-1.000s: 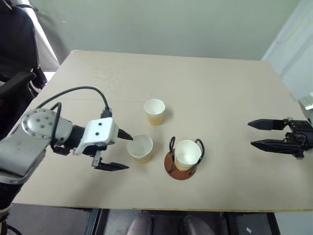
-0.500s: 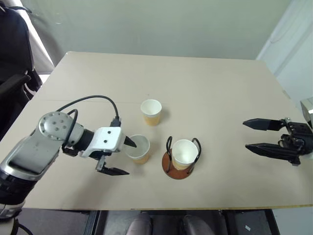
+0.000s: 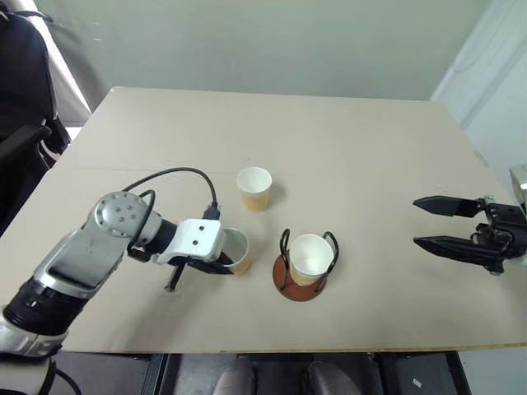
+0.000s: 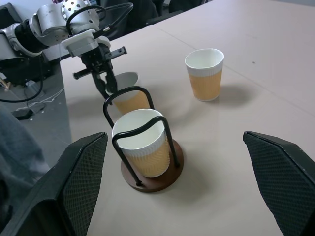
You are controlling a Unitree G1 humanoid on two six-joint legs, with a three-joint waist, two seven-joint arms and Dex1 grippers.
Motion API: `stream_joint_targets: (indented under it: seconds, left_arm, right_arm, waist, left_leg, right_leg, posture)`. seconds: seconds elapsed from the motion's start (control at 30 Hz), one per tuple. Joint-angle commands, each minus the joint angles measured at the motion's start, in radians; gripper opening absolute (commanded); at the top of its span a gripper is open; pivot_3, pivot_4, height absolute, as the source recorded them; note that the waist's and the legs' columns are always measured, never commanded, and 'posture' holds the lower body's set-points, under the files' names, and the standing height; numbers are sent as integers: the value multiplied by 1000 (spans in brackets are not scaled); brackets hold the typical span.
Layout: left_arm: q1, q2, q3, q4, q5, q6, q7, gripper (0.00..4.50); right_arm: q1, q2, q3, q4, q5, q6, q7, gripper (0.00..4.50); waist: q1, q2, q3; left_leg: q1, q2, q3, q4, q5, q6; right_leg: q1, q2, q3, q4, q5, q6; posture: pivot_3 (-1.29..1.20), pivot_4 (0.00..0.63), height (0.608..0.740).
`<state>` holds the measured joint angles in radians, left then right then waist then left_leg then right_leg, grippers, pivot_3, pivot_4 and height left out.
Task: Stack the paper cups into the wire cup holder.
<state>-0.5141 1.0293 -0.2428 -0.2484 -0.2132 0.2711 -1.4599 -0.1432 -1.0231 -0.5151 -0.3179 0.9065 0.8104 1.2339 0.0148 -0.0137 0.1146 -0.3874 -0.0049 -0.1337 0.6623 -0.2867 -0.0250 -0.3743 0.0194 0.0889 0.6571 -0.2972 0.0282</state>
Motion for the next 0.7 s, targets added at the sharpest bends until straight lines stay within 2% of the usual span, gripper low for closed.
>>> stream_joint_targets:
  seconds: [0.03,0.2,0.43,0.57,0.7]
  left_arm:
    - [-19,-4,8,21,14,-23,-4,18]
    - [-96,-25,92,75,-102,4,-43,18]
    - [-343,-94,165,135,-247,89,-66,18]
    - [-537,-200,118,250,-207,34,-77,18]
    - [-657,-373,8,336,-158,-33,-108,18]
  right_arm:
    - [-12,-15,2,-13,-8,-26,-9,4500]
    - [-19,-31,16,-35,0,-29,-1,4500]
    - [-40,-58,11,-31,20,-13,2,4500]
    - [-51,-69,25,-22,-2,-28,-2,4500]
    - [-91,-66,60,-32,-4,-34,-18,4500]
  waist:
    - [0,0,0]
    - [1,0,0]
    - [7,0,0]
    - [11,0,0]
    - [14,0,0]
  left_leg:
    - [0,0,0,0,0,0]
    - [0,0,0,1,0,0]
    - [-1,-1,0,2,0,0]
    - [-1,-1,0,3,0,0]
    - [-2,-1,0,5,0,1]
  right_leg:
    - [0,0,0,0,0,0]
    - [0,0,0,2,0,0]
    - [0,0,-1,1,0,0]
    - [1,-1,-1,2,0,1]
    - [1,-1,-1,1,1,2]
  posture:
    - [0,150,740]
    - [0,150,740]
    - [0,150,740]
    - [0,150,740]
    - [0,150,740]
